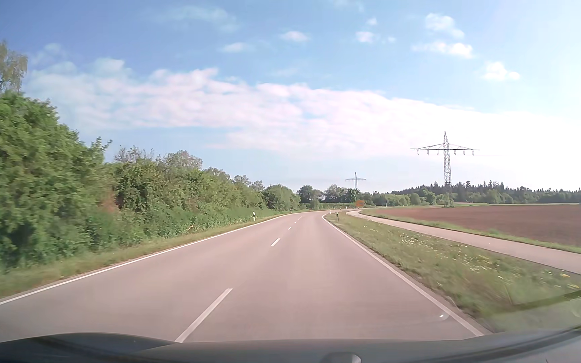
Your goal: Follow the waypoints while adhering to traffic rules and regulations
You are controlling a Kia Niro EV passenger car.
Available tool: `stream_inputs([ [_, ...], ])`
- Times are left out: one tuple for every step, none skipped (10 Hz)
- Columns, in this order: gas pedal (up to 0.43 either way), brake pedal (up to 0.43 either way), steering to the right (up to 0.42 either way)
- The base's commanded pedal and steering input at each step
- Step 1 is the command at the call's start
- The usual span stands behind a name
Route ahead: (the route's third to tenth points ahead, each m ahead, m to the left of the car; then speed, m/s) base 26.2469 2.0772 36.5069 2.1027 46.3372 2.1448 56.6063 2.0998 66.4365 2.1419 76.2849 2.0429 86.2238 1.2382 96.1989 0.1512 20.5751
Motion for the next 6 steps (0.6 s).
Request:
stream_inputs([
  [0.138,0.0,-0.001],
  [0.138,0.0,-0.001],
  [0.138,0.0,-0.001],
  [0.138,0.0,-0.001],
  [0.138,0.0,-0.001],
  [0.138,0.0,-0.001],
])
